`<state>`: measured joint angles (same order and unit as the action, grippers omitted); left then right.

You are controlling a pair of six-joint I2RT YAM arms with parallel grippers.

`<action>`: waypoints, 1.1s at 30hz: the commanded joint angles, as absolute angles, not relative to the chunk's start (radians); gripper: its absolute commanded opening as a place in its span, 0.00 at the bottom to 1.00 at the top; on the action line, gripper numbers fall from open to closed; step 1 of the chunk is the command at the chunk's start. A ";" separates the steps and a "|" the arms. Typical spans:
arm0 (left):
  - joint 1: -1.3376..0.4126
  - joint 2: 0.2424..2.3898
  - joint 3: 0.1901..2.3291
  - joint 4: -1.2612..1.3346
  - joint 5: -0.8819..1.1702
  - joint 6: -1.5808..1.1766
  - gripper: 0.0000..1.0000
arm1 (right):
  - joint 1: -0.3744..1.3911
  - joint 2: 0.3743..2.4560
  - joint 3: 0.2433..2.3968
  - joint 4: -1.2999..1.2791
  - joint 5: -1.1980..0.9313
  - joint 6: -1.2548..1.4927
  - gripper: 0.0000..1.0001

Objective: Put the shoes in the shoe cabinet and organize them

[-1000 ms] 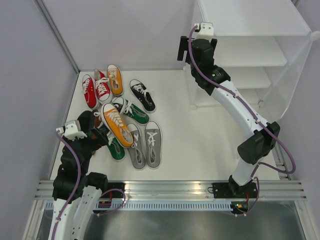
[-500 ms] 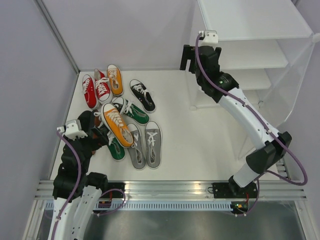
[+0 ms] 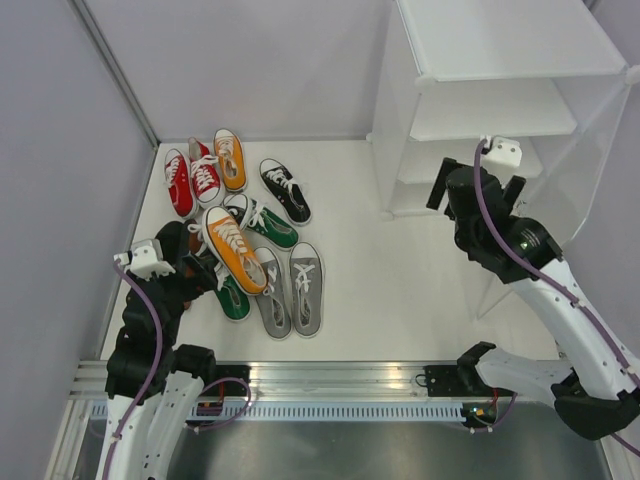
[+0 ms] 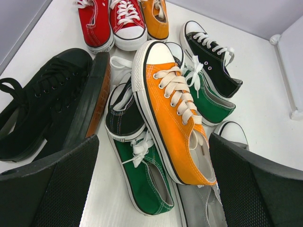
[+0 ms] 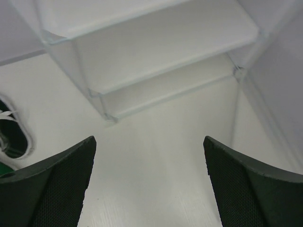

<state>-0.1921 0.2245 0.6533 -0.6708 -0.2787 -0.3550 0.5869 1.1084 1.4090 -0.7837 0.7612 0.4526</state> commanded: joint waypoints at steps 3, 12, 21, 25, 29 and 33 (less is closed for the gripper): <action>-0.193 0.233 0.657 -0.644 -0.268 -0.382 1.00 | 0.584 0.990 1.370 -1.167 1.156 0.772 0.98; -0.195 0.230 0.657 -0.646 -0.272 -0.382 1.00 | 0.562 0.793 1.390 -1.451 1.500 1.049 0.98; -0.195 0.230 0.657 -0.646 -0.273 -0.383 1.00 | 0.563 0.605 1.303 -0.952 1.729 0.447 0.98; -0.195 0.233 0.655 -0.644 -0.275 -0.383 1.00 | 0.572 0.531 1.185 -0.580 1.389 0.111 0.98; -0.195 0.238 0.658 -0.644 -0.273 -0.382 1.00 | 0.574 0.662 1.216 -0.669 1.005 0.167 0.98; -0.195 0.235 0.655 -0.644 -0.275 -0.384 1.00 | 0.572 0.782 1.195 -0.551 0.706 0.207 0.98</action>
<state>-0.1921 0.2245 0.6533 -0.6712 -0.2787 -0.3550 0.5674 0.6971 1.2182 -0.6872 1.0241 0.2485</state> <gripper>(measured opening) 0.995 0.979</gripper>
